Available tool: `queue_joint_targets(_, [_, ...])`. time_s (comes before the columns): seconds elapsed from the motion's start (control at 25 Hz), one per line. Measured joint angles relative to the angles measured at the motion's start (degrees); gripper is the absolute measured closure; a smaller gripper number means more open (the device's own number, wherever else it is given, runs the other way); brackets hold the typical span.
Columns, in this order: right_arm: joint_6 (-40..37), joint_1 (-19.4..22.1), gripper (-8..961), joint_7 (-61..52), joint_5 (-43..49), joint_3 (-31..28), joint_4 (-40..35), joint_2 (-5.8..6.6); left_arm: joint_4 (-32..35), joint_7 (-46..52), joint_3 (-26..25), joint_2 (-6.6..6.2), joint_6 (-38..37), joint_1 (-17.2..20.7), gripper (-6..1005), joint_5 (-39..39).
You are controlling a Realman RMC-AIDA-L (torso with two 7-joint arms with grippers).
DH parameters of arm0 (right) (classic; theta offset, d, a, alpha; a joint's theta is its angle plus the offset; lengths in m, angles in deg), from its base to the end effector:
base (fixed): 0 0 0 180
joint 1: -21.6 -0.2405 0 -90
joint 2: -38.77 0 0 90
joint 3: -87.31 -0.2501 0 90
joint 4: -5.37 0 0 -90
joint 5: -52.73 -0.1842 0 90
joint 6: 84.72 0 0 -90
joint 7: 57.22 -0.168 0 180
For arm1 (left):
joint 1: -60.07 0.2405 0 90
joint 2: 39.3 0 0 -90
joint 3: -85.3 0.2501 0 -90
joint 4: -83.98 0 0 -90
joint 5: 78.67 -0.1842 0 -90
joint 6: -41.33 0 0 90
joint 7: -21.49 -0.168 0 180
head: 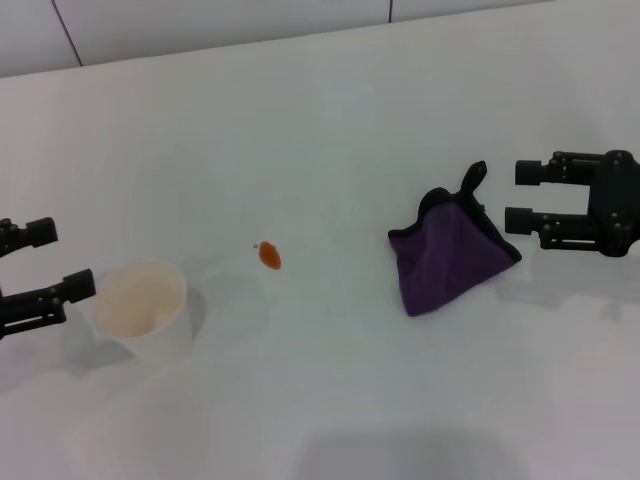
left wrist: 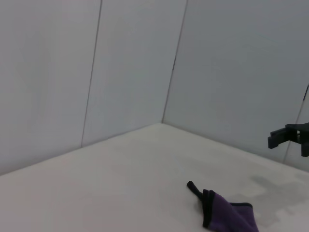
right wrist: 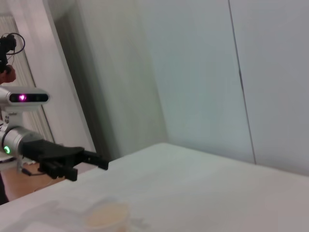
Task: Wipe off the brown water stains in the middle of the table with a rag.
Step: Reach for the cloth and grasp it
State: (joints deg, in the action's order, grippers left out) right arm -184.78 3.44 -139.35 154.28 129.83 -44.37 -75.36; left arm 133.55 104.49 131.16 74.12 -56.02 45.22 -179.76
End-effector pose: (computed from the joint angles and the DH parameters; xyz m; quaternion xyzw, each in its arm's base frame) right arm 0.2531 0.2776 0.0521 -0.9256 0.1902 0.2833 0.1640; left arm -0.2714 0.2663 0.0476 -0.9237 -0.2243 -0.2605 0.1693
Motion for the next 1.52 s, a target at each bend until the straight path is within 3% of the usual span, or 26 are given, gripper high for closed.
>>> queue_joint_targets(0.28, [0.75,-0.5,246,-7.41,2.57,2.0,-4.05,-0.44,-1.24,0.73,0.01,0.49,2.24,-4.26,107,-6.81])
queue_joint_targets(0.72, [9.51,-4.47,246,-32.26,12.23,13.71,-13.7,-0.58,-3.56,-0.16,0.42,1.67,3.72,-7.89,107,-8.84])
queue_joint_targets(1.08, [8.12,-13.66,245,-55.21,28.38,17.35,-18.43,-0.76,-3.17,0.13,0.45,2.59,3.84,-9.02,107,-9.26])
queue_joint_targets(1.52, [5.97,-25.33,246,-69.86,42.51,18.46,-15.4,-1.39,-3.09,-0.12,0.42,3.26,4.09,-10.34,106,-9.32])
